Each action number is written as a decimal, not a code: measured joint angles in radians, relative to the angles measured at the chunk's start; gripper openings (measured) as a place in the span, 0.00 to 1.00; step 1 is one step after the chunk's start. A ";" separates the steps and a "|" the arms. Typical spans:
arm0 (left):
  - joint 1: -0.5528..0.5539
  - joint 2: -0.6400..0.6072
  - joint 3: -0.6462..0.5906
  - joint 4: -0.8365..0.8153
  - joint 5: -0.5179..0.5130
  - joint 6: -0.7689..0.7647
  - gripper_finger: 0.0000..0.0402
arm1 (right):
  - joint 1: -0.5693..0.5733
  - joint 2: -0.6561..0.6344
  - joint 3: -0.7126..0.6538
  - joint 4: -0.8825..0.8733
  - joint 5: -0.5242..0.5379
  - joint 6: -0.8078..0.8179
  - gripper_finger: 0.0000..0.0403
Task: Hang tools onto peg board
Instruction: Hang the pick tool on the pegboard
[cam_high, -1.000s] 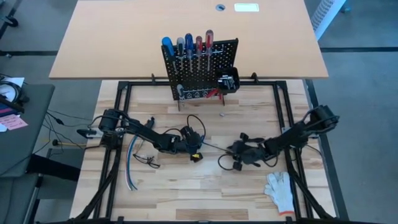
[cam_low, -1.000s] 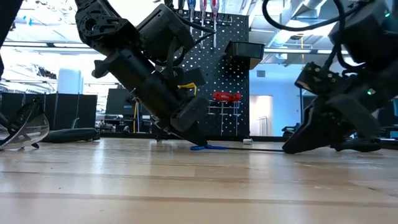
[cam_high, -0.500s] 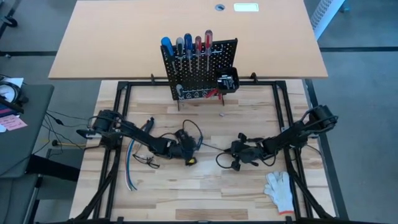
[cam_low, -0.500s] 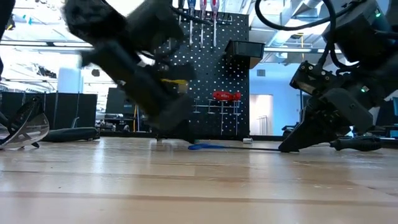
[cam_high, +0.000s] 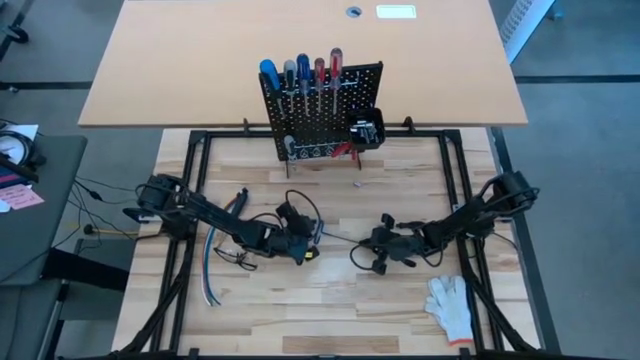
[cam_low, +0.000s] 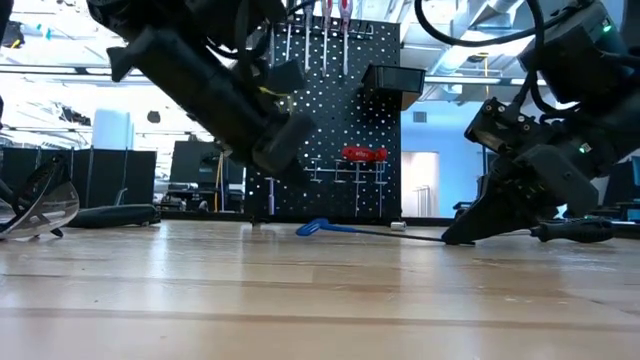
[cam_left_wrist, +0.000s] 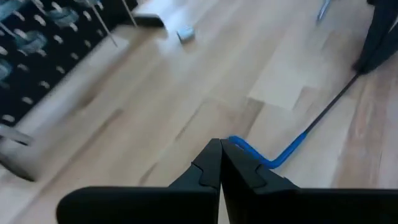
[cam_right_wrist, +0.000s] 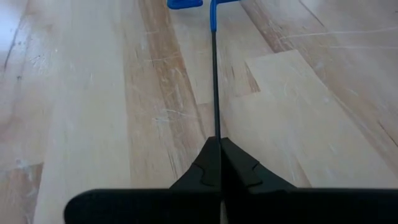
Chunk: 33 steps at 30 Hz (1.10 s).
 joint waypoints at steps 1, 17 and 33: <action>-0.006 -0.008 0.000 -0.003 -0.017 0.006 0.00 | 0.000 0.000 -0.006 0.017 0.005 0.000 0.00; -0.145 -0.180 0.003 -0.414 -0.307 -0.249 0.00 | 0.060 -0.116 -0.200 0.533 0.119 -0.085 0.00; -0.268 -0.180 0.003 -0.433 -0.310 -0.419 0.00 | 0.076 -0.284 0.079 0.784 0.645 -0.856 0.00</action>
